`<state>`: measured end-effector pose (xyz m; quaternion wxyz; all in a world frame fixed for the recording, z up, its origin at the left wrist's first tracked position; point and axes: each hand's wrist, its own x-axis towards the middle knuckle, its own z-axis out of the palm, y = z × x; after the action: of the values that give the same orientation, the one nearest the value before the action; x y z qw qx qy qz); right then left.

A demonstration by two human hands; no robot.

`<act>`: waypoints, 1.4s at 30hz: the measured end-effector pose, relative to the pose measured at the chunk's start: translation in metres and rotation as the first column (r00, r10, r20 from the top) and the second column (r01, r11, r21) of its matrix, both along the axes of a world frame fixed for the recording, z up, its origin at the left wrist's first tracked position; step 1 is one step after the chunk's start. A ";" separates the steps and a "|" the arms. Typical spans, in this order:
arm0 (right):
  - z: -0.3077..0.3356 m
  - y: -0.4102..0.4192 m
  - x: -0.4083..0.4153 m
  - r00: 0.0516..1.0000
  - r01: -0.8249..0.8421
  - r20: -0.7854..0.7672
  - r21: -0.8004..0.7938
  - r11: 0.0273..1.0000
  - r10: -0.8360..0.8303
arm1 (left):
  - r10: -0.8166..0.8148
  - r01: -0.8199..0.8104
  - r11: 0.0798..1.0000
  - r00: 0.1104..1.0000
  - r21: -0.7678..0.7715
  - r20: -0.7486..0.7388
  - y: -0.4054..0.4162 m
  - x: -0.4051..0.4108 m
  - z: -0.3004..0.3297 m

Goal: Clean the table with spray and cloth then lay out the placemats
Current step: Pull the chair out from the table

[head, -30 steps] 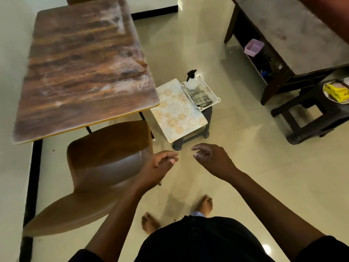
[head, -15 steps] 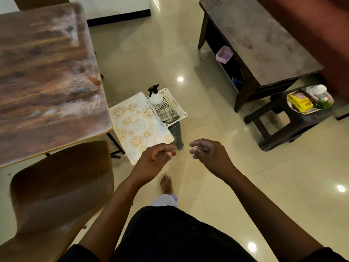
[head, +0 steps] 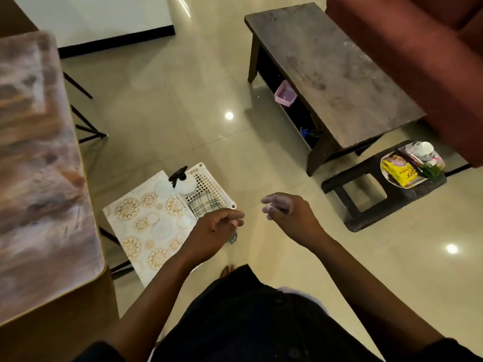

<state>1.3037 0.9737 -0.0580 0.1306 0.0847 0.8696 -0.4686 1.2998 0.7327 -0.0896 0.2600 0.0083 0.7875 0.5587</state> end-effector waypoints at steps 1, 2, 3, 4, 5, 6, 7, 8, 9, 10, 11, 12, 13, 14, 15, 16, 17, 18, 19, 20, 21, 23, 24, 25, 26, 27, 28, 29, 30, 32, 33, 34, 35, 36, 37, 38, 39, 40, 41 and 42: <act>-0.001 0.004 -0.013 1.000 -0.002 0.000 0.003 1.000 0.002 | -0.011 0.011 1.000 1.000 -0.011 0.005 0.004 -0.014 0.002; -0.003 0.010 -0.026 1.000 -0.004 0.000 -0.001 1.000 0.004 | -0.010 0.010 1.000 1.000 -0.015 0.007 0.010 -0.030 0.003; -0.004 0.016 -0.040 1.000 -0.008 0.001 -0.003 1.000 0.008 | -0.008 0.008 1.000 1.000 -0.017 -0.001 0.015 -0.045 0.004; -0.005 0.022 -0.055 1.000 -0.013 0.001 -0.005 1.000 0.013 | -0.004 0.004 1.000 1.000 -0.013 -0.008 0.022 -0.060 0.004; -0.007 0.028 -0.070 1.000 -0.018 0.005 -0.009 1.000 0.018 | -0.002 0.002 1.000 1.000 -0.008 -0.011 0.029 -0.075 0.005; -0.009 0.034 -0.085 1.000 -0.021 0.008 -0.013 1.000 0.021 | 0.003 -0.003 1.000 1.000 -0.004 -0.012 0.036 -0.088 0.007; -0.012 0.041 -0.102 1.000 -0.024 0.015 -0.016 1.000 0.024 | 0.009 -0.009 1.000 1.000 -0.004 -0.015 0.044 -0.103 0.007; -0.014 0.048 -0.119 0.999 -0.028 0.023 -0.021 0.999 0.029 | 0.019 -0.019 1.000 1.000 -0.007 -0.025 0.052 -0.117 0.005; -0.018 0.057 -0.137 0.999 -0.039 0.027 -0.026 0.999 0.039 | 0.041 -0.042 0.999 0.999 -0.007 -0.035 0.061 -0.131 0.002; -0.022 0.065 -0.155 0.998 -0.058 0.030 -0.030 0.998 0.059 | 0.067 -0.067 0.998 0.997 -0.001 -0.033 0.070 -0.145 -0.001; -0.025 0.072 -0.171 0.996 -0.082 0.027 -0.031 0.996 0.083 | 0.089 -0.089 0.996 0.996 0.010 -0.030 0.078 -0.157 -0.002; -0.027 0.079 -0.188 0.994 -0.109 0.021 -0.032 0.993 0.110 | 0.115 -0.114 0.993 0.993 0.015 -0.028 0.087 -0.169 -0.004; -0.028 0.087 -0.208 0.990 -0.142 0.022 -0.030 0.989 0.143 | 0.147 -0.146 0.989 0.989 0.018 -0.022 0.097 -0.182 -0.006; -0.027 0.094 -0.227 0.985 -0.171 0.025 -0.024 0.985 0.172 | 0.180 -0.179 0.984 0.984 0.012 -0.015 0.105 -0.194 -0.007; -0.026 0.100 -0.243 0.979 -0.199 0.031 -0.019 0.980 0.199 | 0.207 -0.207 0.978 0.978 0.001 -0.011 0.113 -0.204 -0.007; -0.024 0.107 -0.259 0.972 -0.231 0.040 -0.020 0.973 0.231 | 0.236 -0.236 0.972 0.972 -0.012 -0.007 0.121 -0.212 -0.006; -0.022 0.115 -0.280 0.961 -0.272 0.052 -0.025 0.962 0.273 | 0.282 -0.282 0.959 0.959 -0.012 -0.005 0.131 -0.224 -0.005; -0.020 0.122 -0.300 0.946 -0.317 0.068 -0.031 0.948 0.318 | 0.327 -0.327 0.945 0.945 -0.010 -0.002 0.139 -0.236 -0.003; -0.020 0.127 -0.319 0.929 -0.359 0.080 -0.035 0.933 0.361 | 0.370 -0.370 0.929 0.929 -0.010 0.000 0.146 -0.247 -0.003; -0.019 0.131 -0.339 0.913 -0.398 0.085 -0.031 0.917 0.399 | 0.409 -0.409 0.912 0.912 -0.008 -0.004 0.151 -0.259 -0.003; -0.019 0.133 -0.354 0.900 -0.427 0.083 -0.023 0.904 0.427 | 0.436 -0.436 0.900 0.900 -0.007 -0.009 0.155 -0.269 -0.003; -0.016 0.133 -0.385 0.876 -0.474 0.090 -0.013 0.880 0.474 | 0.496 -0.496 0.868 0.868 -0.001 0.001 0.159 -0.285 -0.002; -0.014 0.130 -0.399 0.867 -0.490 0.093 -0.023 0.871 0.490 | 0.524 -0.524 0.852 0.852 0.007 0.004 0.159 -0.292 0.000; -0.013 0.126 -0.413 0.856 -0.508 0.096 -0.033 0.861 0.508 | 0.547 -0.547 0.837 0.837 0.016 0.003 0.158 -0.299 0.001; -0.011 0.122 -0.426 0.847 -0.523 0.090 -0.041 0.851 0.525 | 0.562 -0.562 0.827 0.827 0.010 -0.004 0.156 -0.306 0.002; -0.009 0.116 -0.441 0.834 -0.545 0.082 -0.043 0.838 0.546 | 0.585 -0.585 0.811 0.811 0.005 -0.013 0.153 -0.315 0.001; -0.008 0.109 -0.455 0.819 -0.568 0.075 -0.044 0.822 0.569 | 0.610 -0.610 0.793 0.792 -0.001 -0.021 0.149 -0.324 0.000; -0.008 0.101 -0.469 0.803 -0.590 0.072 -0.046 0.806 0.592 | 0.634 -0.634 0.773 0.773 0.001 -0.027 0.144 -0.333 -0.001; -0.008 0.092 -0.483 0.789 -0.609 0.073 -0.049 0.792 0.611 | 0.658 -0.658 0.753 0.753 0.001 -0.028 0.139 -0.342 -0.002; -0.007 0.071 -0.509 0.766 -0.637 0.071 -0.056 0.769 0.639 | 0.697 -0.697 0.717 0.716 -0.001 -0.025 0.126 -0.360 -0.006; -0.007 0.058 -0.522 0.753 -0.652 0.066 -0.058 0.756 0.655 | 0.716 -0.716 0.698 0.698 0.002 -0.027 0.118 -0.371 -0.009; -0.007 0.045 -0.537 0.737 -0.671 0.055 -0.056 0.739 0.674 | 0.731 -0.732 0.681 0.681 0.005 -0.037 0.109 -0.382 -0.011; -0.006 0.031 -0.551 0.719 -0.692 0.046 -0.052 0.720 0.694 | 0.744 -0.744 0.668 0.667 0.007 -0.049 0.100 -0.394 -0.012; -0.005 0.019 -0.564 0.702 -0.710 0.036 -0.047 0.703 0.712 | 0.753 -0.754 0.657 0.656 0.005 -0.057 0.092 -0.405 -0.012; -0.003 0.003 -0.578 0.682 -0.730 0.032 -0.041 0.683 0.731 | 0.767 -0.769 0.640 0.638 0.005 -0.060 0.080 -0.417 -0.011; 0.000 -0.012 -0.591 0.663 -0.748 0.033 -0.033 0.663 0.748 | 0.784 -0.785 0.620 0.619 0.002 -0.058 0.069 -0.426 -0.009; 0.002 -0.027 -0.604 0.646 -0.762 0.035 -0.027 0.647 0.763 | 0.801 -0.802 0.597 0.596 0.003 -0.056 0.059 -0.436 -0.008; 0.004 -0.043 -0.617 0.630 -0.775 0.039 -0.021 0.631 0.775 | 0.817 -0.818 0.576 0.575 0.007 -0.051 0.047 -0.445 -0.008; 0.006 -0.057 -0.628 0.619 -0.784 0.039 -0.018 0.620 0.784 | 0.828 -0.829 0.559 0.558 0.011 -0.044 0.037 -0.453 -0.007; 0.007 -0.074 -0.641 0.607 -0.794 0.035 -0.019 0.608 0.794 | 0.839 -0.840 0.543 0.542 0.017 -0.039 0.025 -0.461 -0.007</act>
<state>0.6624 0.9000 -0.0510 0.3418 -0.3000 0.8141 -0.3611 0.8384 0.7580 -0.0964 -0.0556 -0.3578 0.7021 0.6132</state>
